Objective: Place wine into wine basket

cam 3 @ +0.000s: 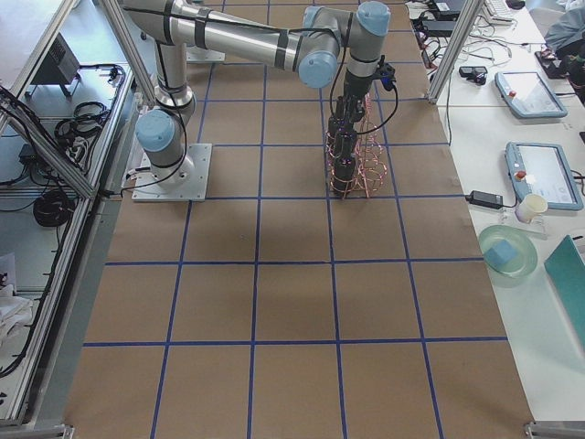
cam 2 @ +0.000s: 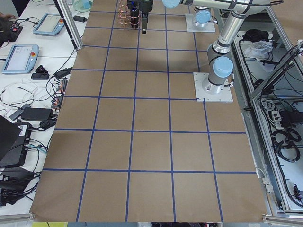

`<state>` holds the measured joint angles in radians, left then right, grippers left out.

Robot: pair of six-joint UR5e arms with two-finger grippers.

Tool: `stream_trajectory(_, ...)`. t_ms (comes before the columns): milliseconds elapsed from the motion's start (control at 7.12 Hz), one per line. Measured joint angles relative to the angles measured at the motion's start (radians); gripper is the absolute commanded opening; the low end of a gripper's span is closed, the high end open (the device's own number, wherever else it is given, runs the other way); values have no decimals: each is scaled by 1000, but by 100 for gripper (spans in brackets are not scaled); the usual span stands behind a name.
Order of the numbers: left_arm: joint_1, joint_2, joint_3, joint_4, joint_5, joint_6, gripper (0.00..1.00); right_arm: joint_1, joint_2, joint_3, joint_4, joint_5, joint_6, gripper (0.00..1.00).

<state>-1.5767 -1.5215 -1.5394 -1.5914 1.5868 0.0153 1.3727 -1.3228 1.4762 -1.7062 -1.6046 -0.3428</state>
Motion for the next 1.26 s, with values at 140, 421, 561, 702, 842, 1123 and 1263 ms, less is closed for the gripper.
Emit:
stream_trajectory(140, 0, 0, -1, -1, 1, 0, 100, 0, 4, 6, -5, 0, -2, 0)
stream_trajectory(421, 0, 1, -2, -1, 6, 0, 100, 0, 10, 14, -10, -1, -4, 66)
stream_trajectory(561, 0, 1, -2, -1, 6, 0, 100, 0, 12, 17, -17, -1, -1, 93)
stream_trajectory(702, 1, 1, -2, -1, 6, 0, 100, 0, 10, 18, -32, -1, 3, 100)
stream_trajectory(842, 1, 1, -2, -1, 6, 0, 100, -1, -1, 16, -48, -1, 9, 100)
stream_trajectory(1123, 1, 1, -2, 0, 6, 0, 100, -1, -114, 8, -15, -10, 32, 100)
stream_trajectory(1263, 1, 1, -2, 1, 6, 0, 100, 0, -194, 4, 47, -8, 56, 100)
